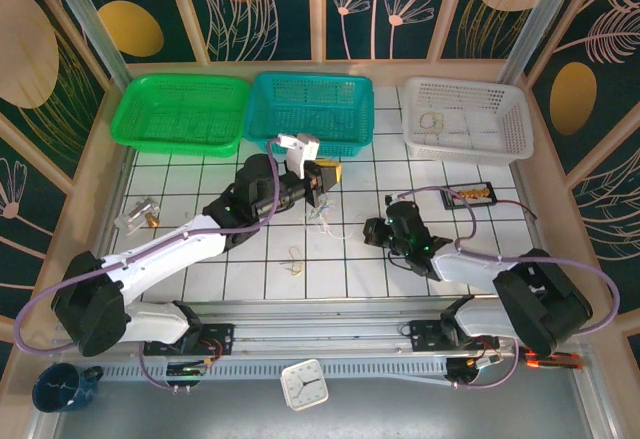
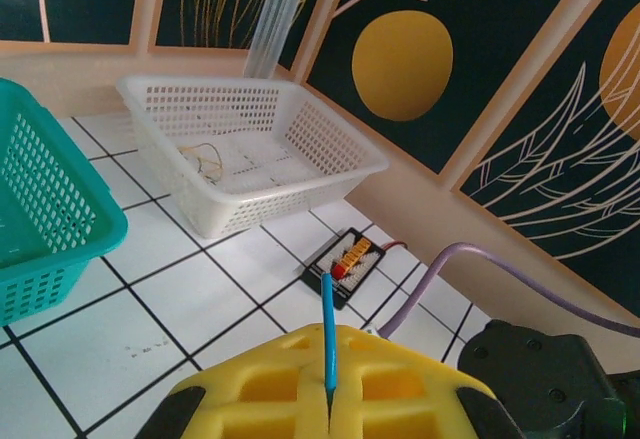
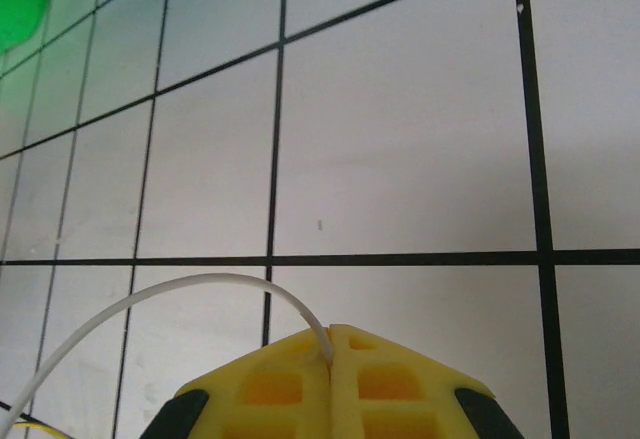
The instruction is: Untangle the cables
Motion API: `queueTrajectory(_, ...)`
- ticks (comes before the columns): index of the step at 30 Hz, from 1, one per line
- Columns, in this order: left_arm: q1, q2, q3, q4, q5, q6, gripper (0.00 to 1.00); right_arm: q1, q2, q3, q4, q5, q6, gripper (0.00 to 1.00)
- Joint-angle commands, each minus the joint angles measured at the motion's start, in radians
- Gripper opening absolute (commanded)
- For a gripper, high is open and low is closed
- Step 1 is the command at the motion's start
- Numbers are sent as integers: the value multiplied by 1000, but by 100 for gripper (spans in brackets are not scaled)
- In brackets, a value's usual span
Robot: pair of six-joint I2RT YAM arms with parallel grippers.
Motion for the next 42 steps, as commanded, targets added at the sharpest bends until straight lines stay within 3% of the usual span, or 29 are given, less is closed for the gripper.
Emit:
queueTrajectory(1, 7, -9, 18, -23, 10, -13, 0, 18, 14, 10, 53, 4, -18, 2)
queueTrajectory(7, 8, -3, -12, -10, -9, -10, 0, 18, -44, 46, -25, 21, -87, 47)
queueTrajectory(11, 7, 12, -8, -6, -8, -8, 0, 13, -119, 73, -110, 52, -140, 62)
queueTrajectory(19, 8, 48, 2, -5, -13, -4, 0, 5, -229, 75, -186, 67, -158, 67)
queueTrajectory(27, 8, 77, 9, 10, 1, -24, 0, 46, -278, 77, -92, -31, -210, 70)
queueTrajectory(42, 7, 123, 51, 32, 37, -72, 0, 109, -280, 113, 55, 56, -268, 77)
